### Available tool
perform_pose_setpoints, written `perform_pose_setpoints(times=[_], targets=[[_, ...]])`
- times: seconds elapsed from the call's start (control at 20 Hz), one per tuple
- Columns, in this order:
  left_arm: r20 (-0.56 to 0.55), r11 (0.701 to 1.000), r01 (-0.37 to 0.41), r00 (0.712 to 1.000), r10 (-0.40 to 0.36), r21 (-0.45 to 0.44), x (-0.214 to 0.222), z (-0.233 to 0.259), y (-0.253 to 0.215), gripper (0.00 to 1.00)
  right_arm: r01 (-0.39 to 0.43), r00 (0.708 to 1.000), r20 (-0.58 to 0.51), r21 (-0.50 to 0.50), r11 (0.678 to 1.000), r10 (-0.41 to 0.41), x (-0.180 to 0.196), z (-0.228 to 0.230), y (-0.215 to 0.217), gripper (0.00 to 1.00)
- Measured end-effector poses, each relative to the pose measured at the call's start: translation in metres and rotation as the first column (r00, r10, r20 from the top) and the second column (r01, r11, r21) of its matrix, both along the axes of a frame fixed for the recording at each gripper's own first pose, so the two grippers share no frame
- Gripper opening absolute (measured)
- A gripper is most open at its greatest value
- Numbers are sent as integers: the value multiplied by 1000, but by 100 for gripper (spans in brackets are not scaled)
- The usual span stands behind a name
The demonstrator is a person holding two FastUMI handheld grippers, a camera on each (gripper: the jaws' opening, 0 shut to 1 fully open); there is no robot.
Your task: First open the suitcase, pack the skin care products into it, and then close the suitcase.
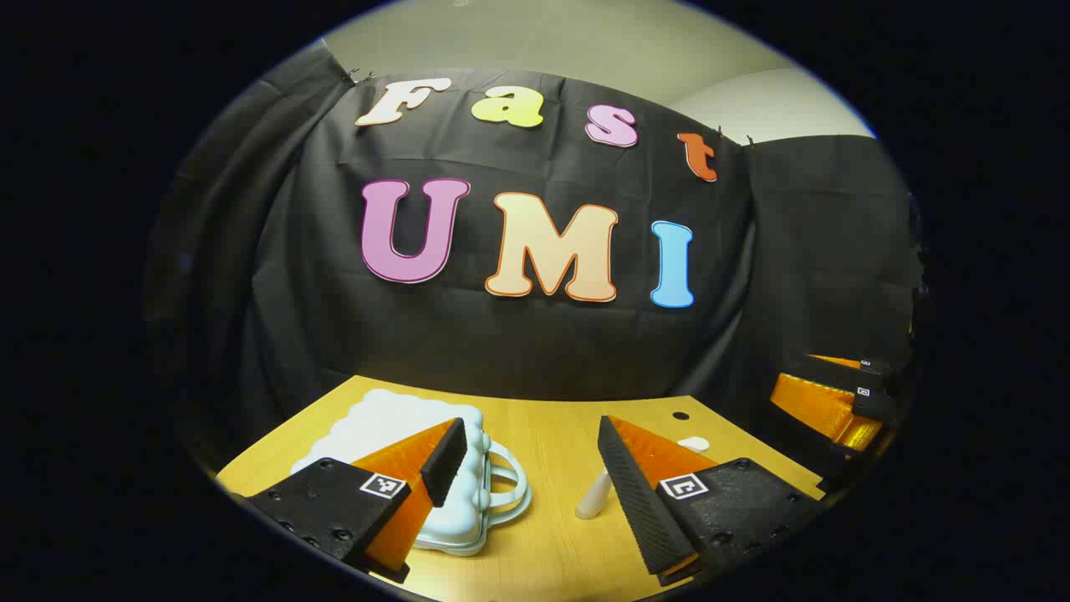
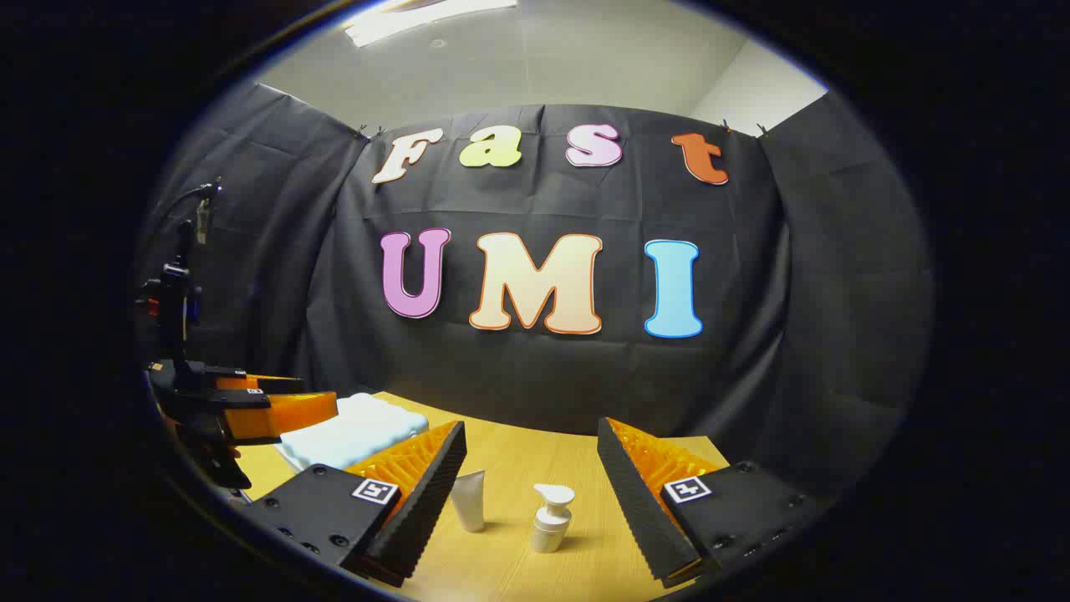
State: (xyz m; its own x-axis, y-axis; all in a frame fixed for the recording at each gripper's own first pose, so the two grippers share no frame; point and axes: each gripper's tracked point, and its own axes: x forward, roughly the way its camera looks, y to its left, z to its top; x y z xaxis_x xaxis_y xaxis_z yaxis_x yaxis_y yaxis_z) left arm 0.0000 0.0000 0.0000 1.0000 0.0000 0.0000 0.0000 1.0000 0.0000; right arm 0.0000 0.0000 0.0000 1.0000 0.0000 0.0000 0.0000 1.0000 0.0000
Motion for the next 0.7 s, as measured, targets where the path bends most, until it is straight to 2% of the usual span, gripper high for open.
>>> perform_pose_setpoints(times=[0.4,0.45,0.7], targets=[[-23,1000,-12,1000,12,3,-2,-7,3,94,6,1000,-11,14,1000,-6,-5,-2,8,99],[-24,1000,-11,1000,11,5,-3,-7,3,92,9,1000,-11,24,1000,-9,-6,-1,9,99],[-15,1000,0,1000,0,-1,-2,-4,3,94,27,1000,-10,65,998,-27,-8,2,12,99]])
